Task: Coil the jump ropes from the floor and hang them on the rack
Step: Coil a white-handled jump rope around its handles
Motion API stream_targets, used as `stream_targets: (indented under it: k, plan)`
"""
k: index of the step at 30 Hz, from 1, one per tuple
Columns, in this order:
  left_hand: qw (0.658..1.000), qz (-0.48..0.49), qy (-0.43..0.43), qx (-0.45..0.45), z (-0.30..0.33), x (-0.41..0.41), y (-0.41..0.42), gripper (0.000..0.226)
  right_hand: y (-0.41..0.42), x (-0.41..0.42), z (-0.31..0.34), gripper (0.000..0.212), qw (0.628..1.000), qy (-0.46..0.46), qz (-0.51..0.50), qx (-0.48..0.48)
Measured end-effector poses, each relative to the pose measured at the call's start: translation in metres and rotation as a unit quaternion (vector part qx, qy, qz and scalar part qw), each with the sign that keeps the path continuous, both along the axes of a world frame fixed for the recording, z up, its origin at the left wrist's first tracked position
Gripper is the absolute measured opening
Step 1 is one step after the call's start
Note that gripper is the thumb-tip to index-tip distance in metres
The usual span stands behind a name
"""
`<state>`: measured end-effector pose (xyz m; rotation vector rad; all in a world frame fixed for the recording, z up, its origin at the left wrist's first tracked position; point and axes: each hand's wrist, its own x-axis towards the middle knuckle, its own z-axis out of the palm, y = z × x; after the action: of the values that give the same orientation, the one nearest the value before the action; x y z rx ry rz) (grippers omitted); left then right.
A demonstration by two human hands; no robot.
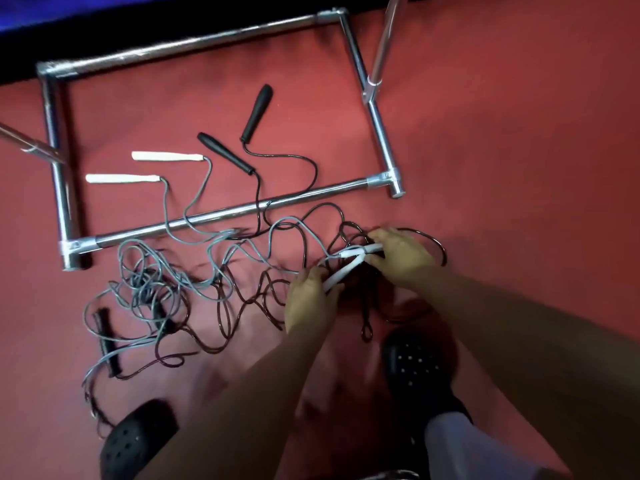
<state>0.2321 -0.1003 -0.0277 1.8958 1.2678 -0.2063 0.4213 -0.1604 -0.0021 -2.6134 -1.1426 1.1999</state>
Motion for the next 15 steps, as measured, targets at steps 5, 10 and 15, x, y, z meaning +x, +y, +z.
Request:
stream_targets:
  k: [5,10,15]
  plan:
    - [0.998,-0.051,0.033,0.024,-0.027,0.001,0.004,0.036,-0.002,0.013,-0.021,0.042,0.999,-0.010,0.033,-0.014]
    - [0.999,-0.037,-0.004,-0.016,-0.022,-0.005,0.006,0.021,-0.013,0.018,-0.014,0.021,1.000,0.003,0.029,-0.007]
    - [0.989,0.012,-0.067,-0.130,0.022,-0.013,0.012,0.014,-0.020,0.006,0.029,0.013,0.998,0.035,0.029,-0.045]
